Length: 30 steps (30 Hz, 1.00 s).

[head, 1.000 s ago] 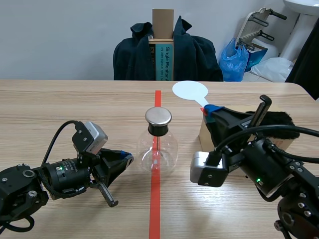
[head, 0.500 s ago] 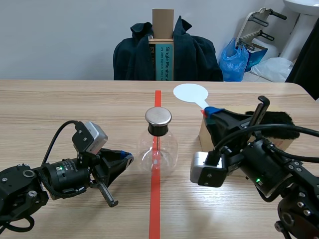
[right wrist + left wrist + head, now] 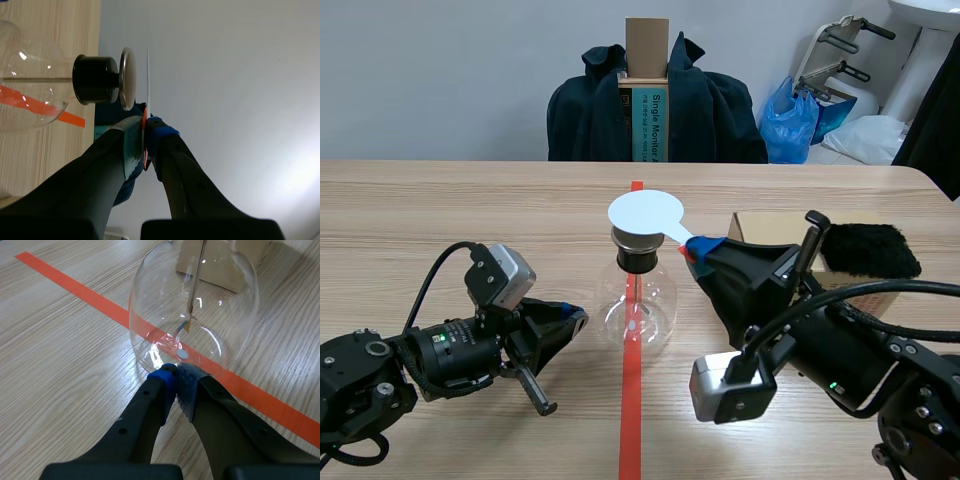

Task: Do the electroscope experiment.
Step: 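Move the plate toward and away from the electroscope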

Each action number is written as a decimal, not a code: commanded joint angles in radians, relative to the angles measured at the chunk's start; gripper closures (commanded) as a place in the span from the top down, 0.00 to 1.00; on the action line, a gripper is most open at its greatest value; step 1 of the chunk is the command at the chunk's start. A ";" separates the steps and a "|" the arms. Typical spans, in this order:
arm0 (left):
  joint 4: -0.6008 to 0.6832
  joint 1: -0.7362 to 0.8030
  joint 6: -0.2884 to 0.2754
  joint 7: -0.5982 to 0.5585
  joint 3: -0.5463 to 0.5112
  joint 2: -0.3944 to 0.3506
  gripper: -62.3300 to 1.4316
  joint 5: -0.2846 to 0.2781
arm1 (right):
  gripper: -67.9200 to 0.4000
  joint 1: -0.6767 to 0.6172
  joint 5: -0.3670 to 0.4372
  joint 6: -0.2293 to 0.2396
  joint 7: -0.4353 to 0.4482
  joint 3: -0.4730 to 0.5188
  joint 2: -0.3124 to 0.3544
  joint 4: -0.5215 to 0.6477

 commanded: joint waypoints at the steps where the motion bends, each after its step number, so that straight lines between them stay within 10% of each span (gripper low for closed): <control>1: 0.026 -0.016 -0.002 -0.014 -0.006 0.005 0.07 -0.010 | 0.02 0.012 0.006 -0.011 0.012 0.007 0.005 0.019; 30: 0.026 -0.016 -0.002 -0.014 -0.006 0.005 0.07 -0.010 | 0.02 0.012 0.007 -0.011 -0.068 0.008 0.005 0.019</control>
